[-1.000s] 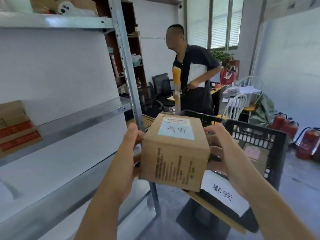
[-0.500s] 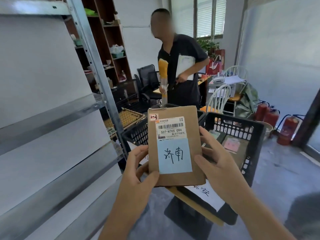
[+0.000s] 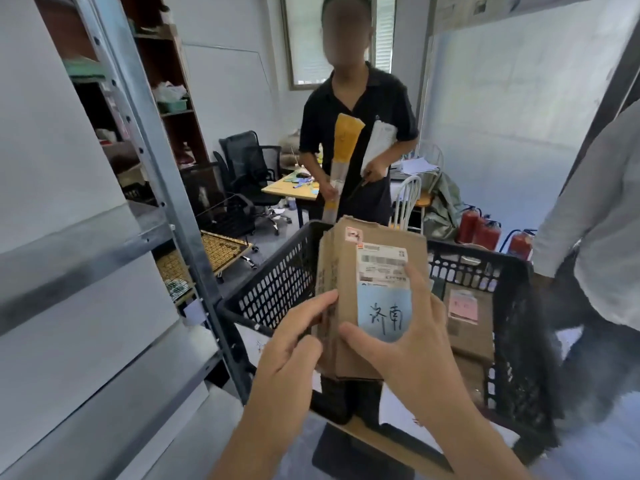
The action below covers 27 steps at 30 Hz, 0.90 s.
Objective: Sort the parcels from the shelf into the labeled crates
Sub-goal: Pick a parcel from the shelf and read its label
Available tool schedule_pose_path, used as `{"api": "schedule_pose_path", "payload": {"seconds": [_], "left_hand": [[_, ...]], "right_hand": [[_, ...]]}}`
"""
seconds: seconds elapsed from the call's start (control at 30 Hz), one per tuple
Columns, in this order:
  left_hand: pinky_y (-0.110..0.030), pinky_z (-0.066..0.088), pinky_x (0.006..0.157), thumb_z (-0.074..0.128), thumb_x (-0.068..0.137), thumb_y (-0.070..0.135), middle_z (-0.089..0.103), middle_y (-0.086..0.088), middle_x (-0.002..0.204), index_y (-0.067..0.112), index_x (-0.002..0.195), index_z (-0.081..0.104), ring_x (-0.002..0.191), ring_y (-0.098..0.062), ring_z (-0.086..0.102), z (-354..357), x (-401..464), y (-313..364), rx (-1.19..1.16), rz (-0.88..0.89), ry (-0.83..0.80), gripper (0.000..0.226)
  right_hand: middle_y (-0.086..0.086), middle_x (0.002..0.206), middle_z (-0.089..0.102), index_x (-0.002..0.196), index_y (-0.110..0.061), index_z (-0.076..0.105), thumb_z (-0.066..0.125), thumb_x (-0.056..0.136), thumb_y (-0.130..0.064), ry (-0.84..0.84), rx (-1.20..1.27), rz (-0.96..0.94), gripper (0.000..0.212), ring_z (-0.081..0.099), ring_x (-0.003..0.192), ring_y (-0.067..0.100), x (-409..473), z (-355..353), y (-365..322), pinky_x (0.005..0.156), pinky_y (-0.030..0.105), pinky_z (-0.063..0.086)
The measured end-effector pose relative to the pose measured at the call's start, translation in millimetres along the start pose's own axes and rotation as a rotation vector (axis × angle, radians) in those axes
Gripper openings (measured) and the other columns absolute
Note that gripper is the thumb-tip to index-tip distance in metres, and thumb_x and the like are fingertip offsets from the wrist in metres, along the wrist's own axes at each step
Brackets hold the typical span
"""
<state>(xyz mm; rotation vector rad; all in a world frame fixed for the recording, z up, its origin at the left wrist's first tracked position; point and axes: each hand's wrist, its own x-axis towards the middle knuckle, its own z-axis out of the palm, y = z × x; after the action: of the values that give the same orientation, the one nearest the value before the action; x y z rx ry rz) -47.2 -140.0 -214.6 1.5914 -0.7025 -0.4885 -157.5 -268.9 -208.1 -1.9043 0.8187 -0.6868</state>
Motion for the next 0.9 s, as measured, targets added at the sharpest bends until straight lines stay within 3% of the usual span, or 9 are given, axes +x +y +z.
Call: {"api": "schedule_pose_path", "payload": {"seconds": [0.1, 0.2, 0.4, 0.5, 0.57, 0.63, 0.73, 0.77, 0.9], "left_hand": [[-0.02, 0.053, 0.104, 0.045, 0.107, 0.012, 0.062, 0.022, 0.147, 0.044, 0.13, 0.073, 0.127, 0.008, 0.061, -7, 29, -8, -0.068, -0.061, -0.07, 0.049], [-0.032, 0.047, 0.118, 0.04, 0.09, 0.016, 0.056, 0.029, 0.147, 0.045, 0.14, 0.066, 0.142, 0.004, 0.049, -2, 41, -14, -0.047, 0.027, -0.101, 0.063], [-0.027, 0.035, 0.126, 0.039, 0.094, 0.022, 0.048, 0.04, 0.149, 0.053, 0.139, 0.064, 0.144, 0.016, 0.037, 6, 108, -26, -0.027, 0.006, -0.238, 0.059], [-0.013, 0.043, 0.114, 0.042, 0.11, 0.011, 0.059, 0.035, 0.142, 0.048, 0.138, 0.064, 0.131, 0.02, 0.05, -18, 157, -37, 0.062, -0.031, -0.154, 0.052], [-0.001, 0.05, 0.088, 0.045, 0.109, 0.008, 0.066, 0.034, 0.129, 0.047, 0.135, 0.063, 0.104, 0.017, 0.063, -46, 195, -46, 0.19, -0.05, 0.007, 0.05], [-0.009, 0.054, 0.077, 0.047, 0.107, 0.01, 0.068, 0.028, 0.127, 0.048, 0.131, 0.062, 0.087, 0.007, 0.064, -72, 229, -56, 0.336, -0.07, 0.112, 0.048], [-0.046, 0.055, 0.095, 0.05, 0.106, 0.013, 0.059, 0.019, 0.135, 0.048, 0.13, 0.06, 0.118, -0.023, 0.063, -97, 273, -70, 0.516, -0.149, 0.156, 0.044], [-0.045, 0.052, 0.092, 0.052, 0.106, 0.013, 0.056, 0.017, 0.137, 0.047, 0.132, 0.058, 0.122, -0.027, 0.061, -104, 286, -77, 0.558, -0.159, 0.146, 0.043], [-0.036, 0.046, 0.064, 0.054, 0.105, 0.019, 0.055, -0.002, 0.149, 0.046, 0.153, 0.041, 0.062, -0.014, 0.052, -127, 334, -114, 0.694, -0.279, 0.038, 0.057]], "right_hand": [[-0.013, 0.144, 0.028, 0.148, -0.067, 0.008, 0.081, 0.064, -0.067, 0.052, -0.034, 0.044, 0.112, 0.037, 0.129, 0.02, 19, 18, 3, 0.1, 0.053, 0.05], [-0.009, 0.16, 0.018, 0.15, -0.063, 0.005, 0.071, 0.047, -0.086, 0.086, -0.13, 0.099, 0.125, 0.026, 0.147, 0.032, 45, 28, 10, 0.11, 0.063, 0.04], [-0.008, 0.152, 0.029, 0.148, -0.061, 0.017, 0.078, 0.056, -0.073, 0.17, -0.175, 0.109, 0.111, 0.036, 0.138, 0.029, 118, 32, 32, 0.106, 0.063, 0.044], [-0.008, 0.149, 0.032, 0.148, -0.059, 0.021, 0.08, 0.065, -0.064, 0.197, -0.151, 0.113, 0.102, 0.038, 0.136, 0.027, 163, 39, 36, 0.106, 0.057, 0.043], [-0.005, 0.153, 0.03, 0.146, -0.062, 0.02, 0.078, 0.065, -0.069, 0.208, -0.132, 0.12, 0.101, 0.039, 0.138, 0.029, 194, 47, 36, 0.107, 0.058, 0.042], [-0.007, 0.149, 0.031, 0.145, -0.063, 0.02, 0.073, 0.06, -0.076, 0.2, -0.102, 0.117, 0.102, 0.04, 0.136, 0.028, 224, 62, 36, 0.107, 0.059, 0.043], [-0.007, 0.142, 0.032, 0.147, -0.057, 0.019, 0.066, 0.058, -0.082, 0.151, -0.131, 0.111, 0.104, 0.042, 0.131, 0.028, 262, 98, 38, 0.105, 0.056, 0.045], [-0.004, 0.148, 0.032, 0.147, -0.056, 0.018, 0.062, 0.056, -0.085, 0.132, -0.165, 0.127, 0.106, 0.041, 0.133, 0.031, 272, 112, 39, 0.106, 0.058, 0.044], [0.002, 0.161, 0.021, 0.152, -0.05, 0.011, 0.059, 0.064, -0.087, 0.054, -0.293, 0.248, 0.106, 0.033, 0.14, 0.038, 306, 164, 58, 0.112, 0.059, 0.038]]}}
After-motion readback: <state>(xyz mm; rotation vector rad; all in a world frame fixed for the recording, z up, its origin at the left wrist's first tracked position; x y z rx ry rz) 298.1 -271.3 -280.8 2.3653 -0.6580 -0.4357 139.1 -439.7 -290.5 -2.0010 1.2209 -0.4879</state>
